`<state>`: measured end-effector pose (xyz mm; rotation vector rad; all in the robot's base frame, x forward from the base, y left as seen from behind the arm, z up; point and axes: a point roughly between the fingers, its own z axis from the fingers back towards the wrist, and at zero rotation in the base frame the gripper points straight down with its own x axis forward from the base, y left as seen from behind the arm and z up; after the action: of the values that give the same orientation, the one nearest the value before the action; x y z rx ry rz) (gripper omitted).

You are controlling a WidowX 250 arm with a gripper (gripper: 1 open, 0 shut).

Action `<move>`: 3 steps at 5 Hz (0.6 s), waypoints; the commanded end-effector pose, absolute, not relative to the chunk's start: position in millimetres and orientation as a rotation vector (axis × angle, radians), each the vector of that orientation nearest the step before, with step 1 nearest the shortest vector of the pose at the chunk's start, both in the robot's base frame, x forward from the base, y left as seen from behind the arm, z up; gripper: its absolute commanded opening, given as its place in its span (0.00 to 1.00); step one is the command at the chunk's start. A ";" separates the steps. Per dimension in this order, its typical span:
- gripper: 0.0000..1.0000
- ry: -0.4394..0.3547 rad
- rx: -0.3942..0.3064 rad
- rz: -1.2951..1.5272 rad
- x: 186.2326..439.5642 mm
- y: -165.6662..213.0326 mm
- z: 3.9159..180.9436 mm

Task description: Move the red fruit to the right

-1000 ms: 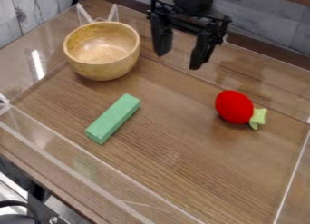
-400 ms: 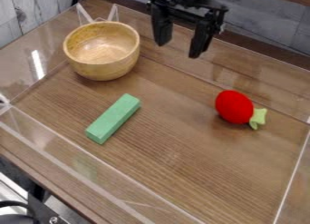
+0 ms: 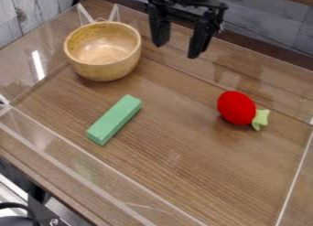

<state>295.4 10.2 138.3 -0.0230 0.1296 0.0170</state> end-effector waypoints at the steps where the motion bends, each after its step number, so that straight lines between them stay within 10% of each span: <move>1: 1.00 0.072 -0.022 0.022 292.0 16.2 153.6; 3: 1.00 0.072 -0.016 0.037 295.3 17.1 151.6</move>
<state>290.4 15.4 131.4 -0.0248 0.1447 0.0373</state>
